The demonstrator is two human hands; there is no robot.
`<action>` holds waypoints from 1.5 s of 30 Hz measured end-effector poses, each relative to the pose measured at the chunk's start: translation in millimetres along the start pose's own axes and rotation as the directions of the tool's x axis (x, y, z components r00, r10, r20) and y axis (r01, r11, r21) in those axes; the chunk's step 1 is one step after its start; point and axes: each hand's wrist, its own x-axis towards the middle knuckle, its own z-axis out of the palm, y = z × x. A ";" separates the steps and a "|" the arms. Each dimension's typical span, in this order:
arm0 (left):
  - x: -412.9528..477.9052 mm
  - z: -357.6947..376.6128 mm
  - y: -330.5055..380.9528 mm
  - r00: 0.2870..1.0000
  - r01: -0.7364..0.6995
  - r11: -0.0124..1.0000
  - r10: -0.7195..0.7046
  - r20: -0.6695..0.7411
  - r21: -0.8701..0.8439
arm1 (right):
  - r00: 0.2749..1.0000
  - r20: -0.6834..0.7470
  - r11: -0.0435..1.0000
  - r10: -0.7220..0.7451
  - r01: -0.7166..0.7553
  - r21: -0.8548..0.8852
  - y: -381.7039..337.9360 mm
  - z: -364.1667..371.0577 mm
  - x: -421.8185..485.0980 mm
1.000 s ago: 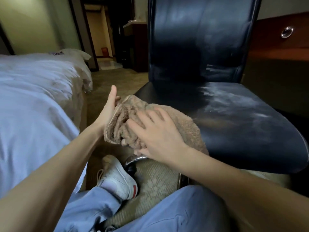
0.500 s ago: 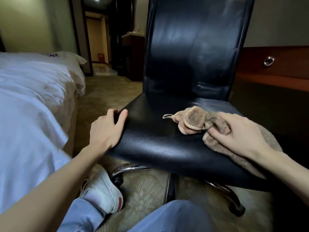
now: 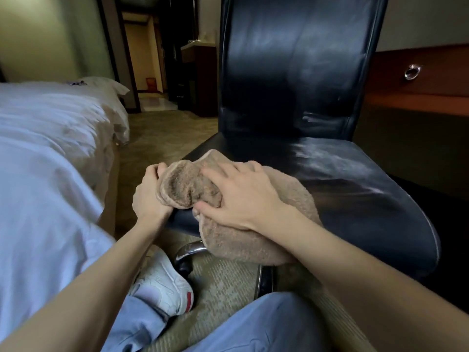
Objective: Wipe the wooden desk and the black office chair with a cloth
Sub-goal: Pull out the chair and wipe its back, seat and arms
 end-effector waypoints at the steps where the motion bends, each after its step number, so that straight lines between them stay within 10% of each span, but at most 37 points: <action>1: -1.3 0.5 2.4 1.000 0.016 1.000 -0.016 -0.005 -0.019 | 0.999 -0.040 1.000 -0.021 0.021 -0.008 2.9 0.2 -8.9; 13: -4.8 -9.3 14.7 0.981 0.177 0.980 -0.169 0.093 -0.093 | 0.965 -0.199 0.973 -0.169 0.131 -0.189 79.8 4.3 -118.8; 16: -4.1 -28.6 21.1 0.841 0.502 0.681 -0.239 0.486 -0.534 | 0.972 -0.204 0.976 -0.119 0.077 -0.203 70.1 6.1 -110.7; 20: -4.9 -37.7 7.2 0.750 0.590 0.555 -0.108 0.652 -0.586 | 0.985 -0.129 0.975 -0.112 0.084 -0.204 30.8 7.2 -78.5; 31: -15.4 -51.1 -36.3 0.682 0.671 0.222 0.190 0.706 -0.707 | 0.983 -0.027 0.959 -0.182 0.171 -0.224 -112.5 10.6 9.3; 36: -18.2 -46.8 -41.7 0.807 0.560 0.303 0.013 0.591 -0.771 | 0.955 -0.089 0.951 -0.282 0.265 -0.160 -101.2 -1.7 13.6; 42: -5.0 -52.6 -8.0 0.917 0.357 0.494 -0.024 0.398 -0.793 | 0.813 -0.581 0.998 -0.043 0.014 -0.054 -28.1 -51.3 41.9; 45: -1.0 -51.0 14.2 0.946 0.263 0.553 0.011 0.323 -0.791 | 0.934 -0.349 0.997 0.071 -0.067 0.025 -5.7 -53.0 54.0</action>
